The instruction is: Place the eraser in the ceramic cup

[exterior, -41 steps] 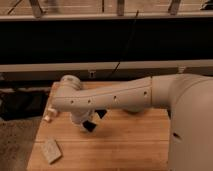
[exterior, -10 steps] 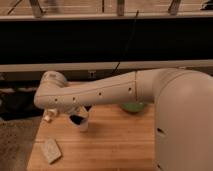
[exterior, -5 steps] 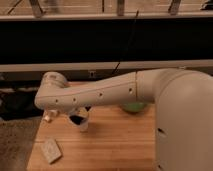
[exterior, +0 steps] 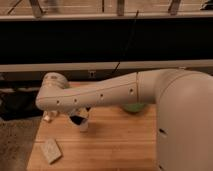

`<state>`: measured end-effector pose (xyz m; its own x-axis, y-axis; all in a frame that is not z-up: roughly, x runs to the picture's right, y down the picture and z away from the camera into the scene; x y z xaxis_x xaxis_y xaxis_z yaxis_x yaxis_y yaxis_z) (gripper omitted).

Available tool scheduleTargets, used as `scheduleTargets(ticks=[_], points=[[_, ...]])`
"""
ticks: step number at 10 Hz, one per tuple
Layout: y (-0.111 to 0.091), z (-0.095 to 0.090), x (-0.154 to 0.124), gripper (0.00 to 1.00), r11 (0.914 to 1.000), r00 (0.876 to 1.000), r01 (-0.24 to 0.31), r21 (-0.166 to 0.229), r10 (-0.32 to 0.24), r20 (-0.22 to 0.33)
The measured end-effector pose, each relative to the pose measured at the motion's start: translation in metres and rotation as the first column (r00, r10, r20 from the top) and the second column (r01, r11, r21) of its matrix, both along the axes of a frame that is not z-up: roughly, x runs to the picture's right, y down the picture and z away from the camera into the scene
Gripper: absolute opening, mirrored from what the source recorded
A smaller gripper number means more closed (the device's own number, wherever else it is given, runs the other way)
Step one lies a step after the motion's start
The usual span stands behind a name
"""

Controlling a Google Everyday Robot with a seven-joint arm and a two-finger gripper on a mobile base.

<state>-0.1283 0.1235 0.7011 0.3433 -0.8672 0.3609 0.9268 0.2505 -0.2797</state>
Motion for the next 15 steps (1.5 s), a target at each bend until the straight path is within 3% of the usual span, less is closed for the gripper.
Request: scheduleTargets(ticks=[15], points=[[0.0034, 0.0047, 0.0028, 0.0, 0.9998, 1.0, -0.003, 0.02, 0.003, 0.018]])
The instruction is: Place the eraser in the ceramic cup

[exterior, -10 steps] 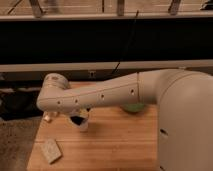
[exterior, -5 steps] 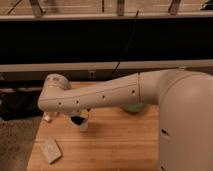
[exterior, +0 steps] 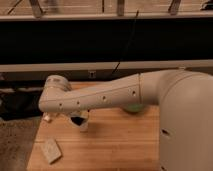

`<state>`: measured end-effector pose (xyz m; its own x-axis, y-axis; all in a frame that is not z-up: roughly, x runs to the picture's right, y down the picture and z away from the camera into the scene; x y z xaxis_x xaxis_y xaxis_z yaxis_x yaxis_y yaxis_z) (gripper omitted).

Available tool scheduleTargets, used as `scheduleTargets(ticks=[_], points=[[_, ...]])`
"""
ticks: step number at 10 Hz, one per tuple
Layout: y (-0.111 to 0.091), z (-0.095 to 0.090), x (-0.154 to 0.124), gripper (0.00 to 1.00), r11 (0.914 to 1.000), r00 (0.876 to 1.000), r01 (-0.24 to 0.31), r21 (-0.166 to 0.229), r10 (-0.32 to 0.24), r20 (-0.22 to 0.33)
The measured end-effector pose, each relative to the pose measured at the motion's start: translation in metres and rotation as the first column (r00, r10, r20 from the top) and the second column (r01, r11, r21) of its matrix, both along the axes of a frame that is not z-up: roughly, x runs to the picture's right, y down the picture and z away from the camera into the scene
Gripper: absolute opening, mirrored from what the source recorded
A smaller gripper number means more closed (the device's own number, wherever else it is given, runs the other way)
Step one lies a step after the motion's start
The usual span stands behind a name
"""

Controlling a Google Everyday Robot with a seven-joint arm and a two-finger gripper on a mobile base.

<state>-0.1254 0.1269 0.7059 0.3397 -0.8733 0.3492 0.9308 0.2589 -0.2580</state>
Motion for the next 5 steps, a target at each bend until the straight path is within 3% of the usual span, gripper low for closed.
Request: scheduleTargets(ticks=[5], points=[[0.0013, 0.0017, 0.001, 0.0, 1.0, 1.0, -0.003, 0.009, 0.003, 0.005]])
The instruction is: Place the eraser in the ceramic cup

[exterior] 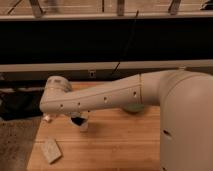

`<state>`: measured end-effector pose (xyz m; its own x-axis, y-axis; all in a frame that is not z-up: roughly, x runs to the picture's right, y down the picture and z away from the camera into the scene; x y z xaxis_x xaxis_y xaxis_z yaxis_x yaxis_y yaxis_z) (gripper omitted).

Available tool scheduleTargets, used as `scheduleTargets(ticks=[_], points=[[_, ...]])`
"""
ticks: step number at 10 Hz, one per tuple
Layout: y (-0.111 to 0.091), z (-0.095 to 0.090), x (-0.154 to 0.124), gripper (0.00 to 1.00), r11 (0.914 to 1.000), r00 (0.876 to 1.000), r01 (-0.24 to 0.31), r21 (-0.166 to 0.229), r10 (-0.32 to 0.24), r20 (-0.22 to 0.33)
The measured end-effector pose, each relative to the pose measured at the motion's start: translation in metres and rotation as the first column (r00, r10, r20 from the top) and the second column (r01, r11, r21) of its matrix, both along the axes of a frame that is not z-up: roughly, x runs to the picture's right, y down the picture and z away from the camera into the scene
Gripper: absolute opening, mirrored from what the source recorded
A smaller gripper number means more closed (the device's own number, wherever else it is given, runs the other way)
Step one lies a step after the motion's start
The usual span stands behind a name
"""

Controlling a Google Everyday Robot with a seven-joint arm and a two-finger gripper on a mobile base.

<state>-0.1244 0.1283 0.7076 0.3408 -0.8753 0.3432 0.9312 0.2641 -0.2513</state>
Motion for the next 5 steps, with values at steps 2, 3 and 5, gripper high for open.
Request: scheduleTargets(ticks=[2, 3, 5], points=[[0.0002, 0.0007, 0.0001, 0.0, 1.0, 1.0, -0.001, 0.003, 0.001, 0.001], [0.0002, 0.001, 0.0003, 0.0, 1.0, 1.0, -0.001, 0.005, 0.001, 0.001], [0.0, 0.0017, 0.0003, 0.0, 0.9999, 1.0, -0.002, 0.011, 0.002, 0.001]])
